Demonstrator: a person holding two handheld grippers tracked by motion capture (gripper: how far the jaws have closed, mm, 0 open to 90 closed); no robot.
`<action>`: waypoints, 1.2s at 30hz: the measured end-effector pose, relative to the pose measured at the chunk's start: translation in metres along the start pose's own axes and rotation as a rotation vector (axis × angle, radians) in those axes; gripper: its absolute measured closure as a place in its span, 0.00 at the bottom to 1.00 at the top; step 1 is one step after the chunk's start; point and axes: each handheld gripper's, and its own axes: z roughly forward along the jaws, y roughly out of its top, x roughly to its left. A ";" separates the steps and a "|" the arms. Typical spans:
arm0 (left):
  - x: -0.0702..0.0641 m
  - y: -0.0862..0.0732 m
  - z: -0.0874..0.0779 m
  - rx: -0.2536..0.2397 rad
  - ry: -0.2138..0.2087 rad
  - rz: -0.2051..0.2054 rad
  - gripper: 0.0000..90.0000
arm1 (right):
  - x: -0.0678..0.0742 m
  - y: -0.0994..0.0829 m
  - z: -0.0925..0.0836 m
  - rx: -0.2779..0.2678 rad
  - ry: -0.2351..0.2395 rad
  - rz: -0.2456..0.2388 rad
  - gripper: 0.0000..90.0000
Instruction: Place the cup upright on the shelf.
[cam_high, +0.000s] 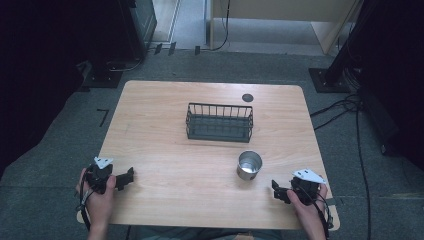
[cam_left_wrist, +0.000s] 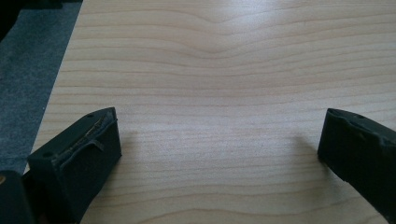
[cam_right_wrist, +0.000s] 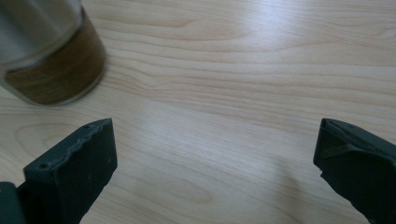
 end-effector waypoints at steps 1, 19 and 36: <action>0.000 0.000 0.000 0.000 0.000 0.000 0.00 | 0.000 0.000 0.000 0.000 0.000 0.000 0.00; 0.000 0.000 0.000 0.000 0.000 0.000 0.00 | 0.037 0.010 0.011 -0.007 0.097 -0.060 0.00; 0.000 0.000 0.000 0.000 0.000 0.000 0.00 | 0.063 0.027 0.019 -0.031 0.153 -0.081 0.00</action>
